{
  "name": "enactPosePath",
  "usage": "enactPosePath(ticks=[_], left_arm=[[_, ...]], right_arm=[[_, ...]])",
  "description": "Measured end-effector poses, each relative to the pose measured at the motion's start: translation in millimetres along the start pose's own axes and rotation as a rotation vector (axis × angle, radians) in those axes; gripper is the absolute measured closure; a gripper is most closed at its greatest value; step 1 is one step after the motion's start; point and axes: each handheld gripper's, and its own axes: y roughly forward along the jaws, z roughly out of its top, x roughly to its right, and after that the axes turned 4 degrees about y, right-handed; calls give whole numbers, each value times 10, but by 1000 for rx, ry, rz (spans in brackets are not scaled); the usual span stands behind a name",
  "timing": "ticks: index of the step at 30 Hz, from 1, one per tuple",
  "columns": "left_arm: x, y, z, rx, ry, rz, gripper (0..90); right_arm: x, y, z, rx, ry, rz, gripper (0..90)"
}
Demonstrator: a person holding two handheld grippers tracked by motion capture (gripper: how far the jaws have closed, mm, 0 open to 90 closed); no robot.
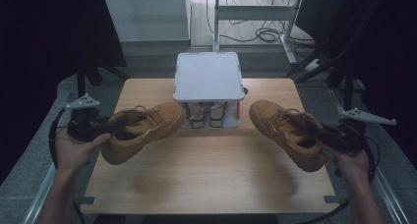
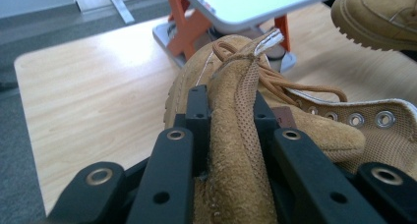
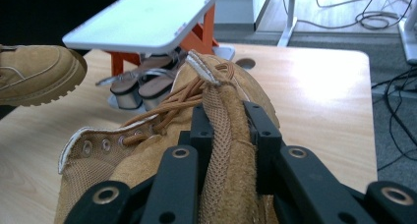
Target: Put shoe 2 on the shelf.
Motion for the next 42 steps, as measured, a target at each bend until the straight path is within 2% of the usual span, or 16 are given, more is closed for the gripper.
enactPosePath(ticks=[5, 9, 20, 25, 26, 32, 33, 34, 36, 38, 42], left_arm=[[3, -113, 103, 6, 11, 12, 774], [9, -160, 117, 2, 19, 14, 774], [-51, -358, 137, 51, 0, 6, 774], [-94, -462, 238, 82, -8, -2, 774], [-107, -474, 316, 93, -10, -2, 775], [-165, -373, 620, 143, -38, 1, 774], [-165, -373, 620, 143, -38, 1, 774], [-185, -297, 728, 164, -55, 2, 774], [-195, -252, 779, 177, -62, 3, 774], [-214, -147, 885, 197, -85, 4, 774], [-259, 85, 1053, 215, -130, -7, 774]], right_arm=[[-32, -38, 91, 25, 4, 4, 772], [-59, -50, 132, 32, 0, 8, 772], [-113, -71, 205, 58, -1, 19, 772], [-131, -147, 310, 97, 8, 23, 773], [-160, -155, 377, 107, 3, 20, 773], [-282, -77, 643, 134, -9, 20, 773], [-282, -77, 643, 134, -9, 20, 773], [-331, -5, 768, 142, -9, 24, 773], [-353, 22, 809, 144, -9, 24, 772], [-445, 163, 973, 152, -11, 25, 772], [-530, 331, 1101, 158, -2, 23, 771]])
